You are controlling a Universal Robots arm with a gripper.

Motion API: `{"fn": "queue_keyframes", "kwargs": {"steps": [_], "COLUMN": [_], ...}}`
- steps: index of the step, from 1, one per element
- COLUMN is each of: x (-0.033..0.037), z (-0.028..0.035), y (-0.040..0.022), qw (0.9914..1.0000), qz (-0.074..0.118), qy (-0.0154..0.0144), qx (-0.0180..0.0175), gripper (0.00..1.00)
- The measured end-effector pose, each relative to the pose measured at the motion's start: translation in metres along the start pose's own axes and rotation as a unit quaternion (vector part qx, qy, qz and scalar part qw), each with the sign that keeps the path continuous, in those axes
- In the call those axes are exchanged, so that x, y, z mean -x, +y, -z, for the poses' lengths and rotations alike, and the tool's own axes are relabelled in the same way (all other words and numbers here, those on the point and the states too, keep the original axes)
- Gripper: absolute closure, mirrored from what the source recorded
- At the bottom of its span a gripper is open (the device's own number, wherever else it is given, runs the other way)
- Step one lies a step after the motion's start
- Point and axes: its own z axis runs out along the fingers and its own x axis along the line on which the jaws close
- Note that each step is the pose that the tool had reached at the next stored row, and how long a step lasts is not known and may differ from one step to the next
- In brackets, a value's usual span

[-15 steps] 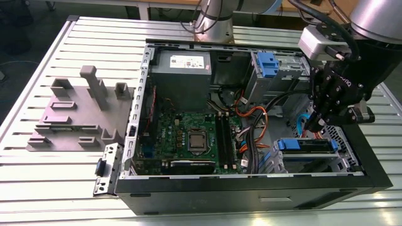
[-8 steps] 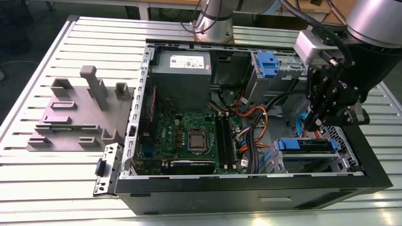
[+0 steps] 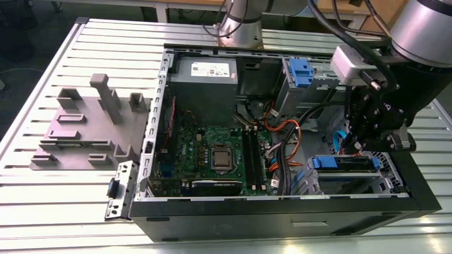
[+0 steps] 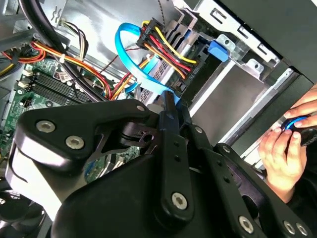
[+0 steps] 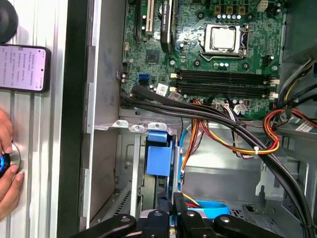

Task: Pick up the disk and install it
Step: 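Insert the second disk wire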

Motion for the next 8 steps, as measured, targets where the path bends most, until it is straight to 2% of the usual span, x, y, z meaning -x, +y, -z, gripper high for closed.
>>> {"fn": "queue_keyframes", "kwargs": {"steps": [5, 6, 8], "x": [-0.0075, -0.0086, -0.0108], "z": [-0.0025, -0.0027, -0.0031], "y": [0.0012, 0.0014, 0.0018], "qw": [0.99992, 0.99987, 0.99965], "qz": [-0.001, -0.001, -0.001], "qy": [-0.012, -0.0157, -0.0255], "qx": [-0.0029, -0.0042, -0.007], "gripper": [0.84, 0.84, 0.84]}}
